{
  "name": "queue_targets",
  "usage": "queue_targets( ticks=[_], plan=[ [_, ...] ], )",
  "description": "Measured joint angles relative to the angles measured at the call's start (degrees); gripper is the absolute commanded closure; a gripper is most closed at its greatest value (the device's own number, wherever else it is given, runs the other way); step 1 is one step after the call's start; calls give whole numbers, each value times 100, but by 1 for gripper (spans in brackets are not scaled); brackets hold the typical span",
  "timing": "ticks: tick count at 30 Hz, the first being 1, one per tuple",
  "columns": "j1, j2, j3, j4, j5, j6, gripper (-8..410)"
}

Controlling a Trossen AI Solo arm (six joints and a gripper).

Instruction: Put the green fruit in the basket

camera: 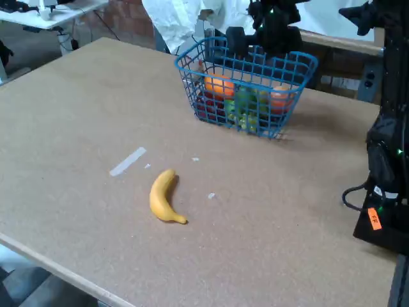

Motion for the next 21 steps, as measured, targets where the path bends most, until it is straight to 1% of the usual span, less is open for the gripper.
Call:
queue_targets(
  ticks=[8, 15, 21],
  plan=[
    [11, -87, 210, 0, -28, 11, 5],
    [13, -424, 470, 2, -33, 9, 5],
    [13, -798, 492, 0, -33, -17, 5]
  ],
)
